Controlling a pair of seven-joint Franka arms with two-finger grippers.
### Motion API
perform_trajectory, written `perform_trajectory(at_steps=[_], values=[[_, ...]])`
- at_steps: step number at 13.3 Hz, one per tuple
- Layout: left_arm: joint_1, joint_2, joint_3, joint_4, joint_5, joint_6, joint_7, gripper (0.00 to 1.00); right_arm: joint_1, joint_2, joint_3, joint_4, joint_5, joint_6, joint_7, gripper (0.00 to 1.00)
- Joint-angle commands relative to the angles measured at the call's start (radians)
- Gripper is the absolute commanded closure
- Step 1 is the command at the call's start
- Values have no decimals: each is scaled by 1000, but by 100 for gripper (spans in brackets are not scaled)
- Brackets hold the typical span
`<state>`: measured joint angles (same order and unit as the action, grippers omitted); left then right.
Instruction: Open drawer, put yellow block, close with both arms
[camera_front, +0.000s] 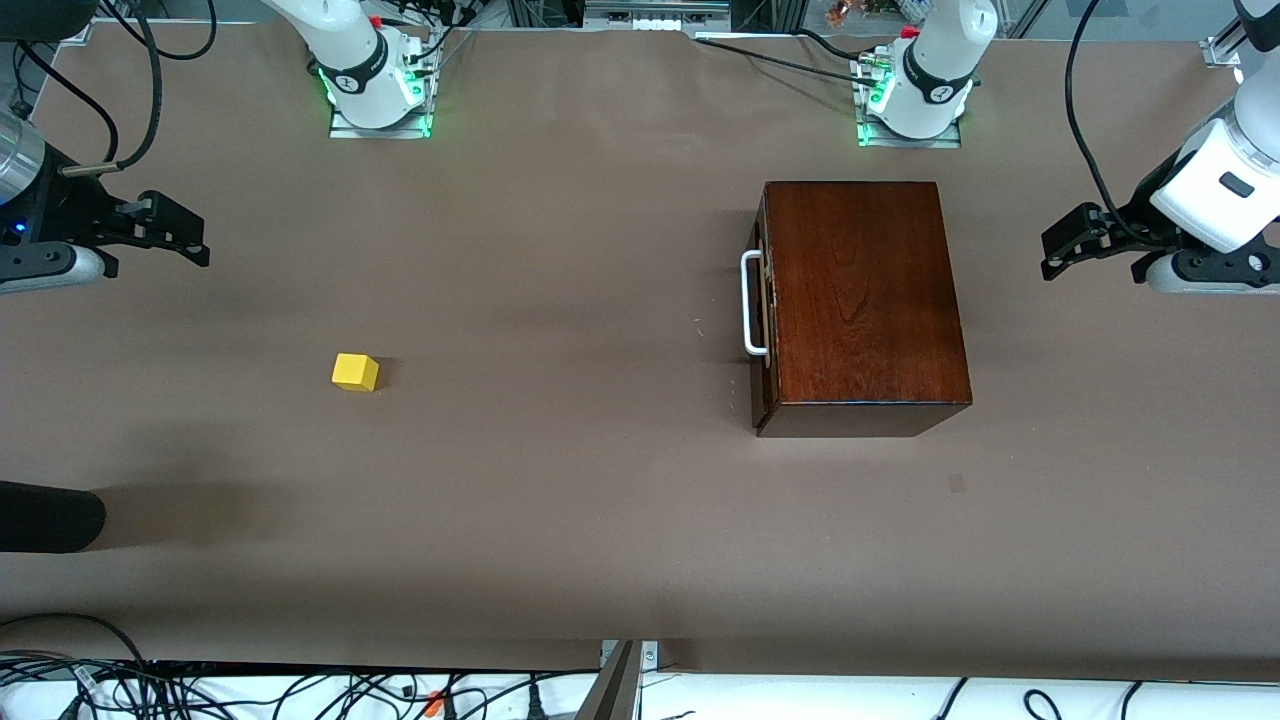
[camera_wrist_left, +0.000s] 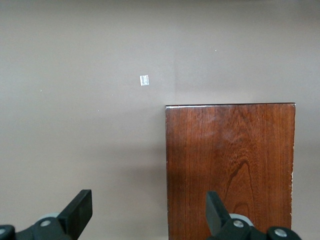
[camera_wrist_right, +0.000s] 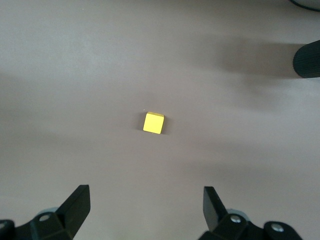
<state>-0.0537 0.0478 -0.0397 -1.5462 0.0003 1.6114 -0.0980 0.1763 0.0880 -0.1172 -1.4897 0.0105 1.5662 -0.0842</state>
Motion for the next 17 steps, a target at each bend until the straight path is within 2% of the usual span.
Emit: perform_trajectory(at_steps=[1,17], values=[[8,-26,0,-15,-20,8,15,0,-6,1,-1,8,19,-12,-14,0],[-9,-19,-8,-2,-31,-1,-8,0,-6,1,-2,8,19,-12,-14,0]])
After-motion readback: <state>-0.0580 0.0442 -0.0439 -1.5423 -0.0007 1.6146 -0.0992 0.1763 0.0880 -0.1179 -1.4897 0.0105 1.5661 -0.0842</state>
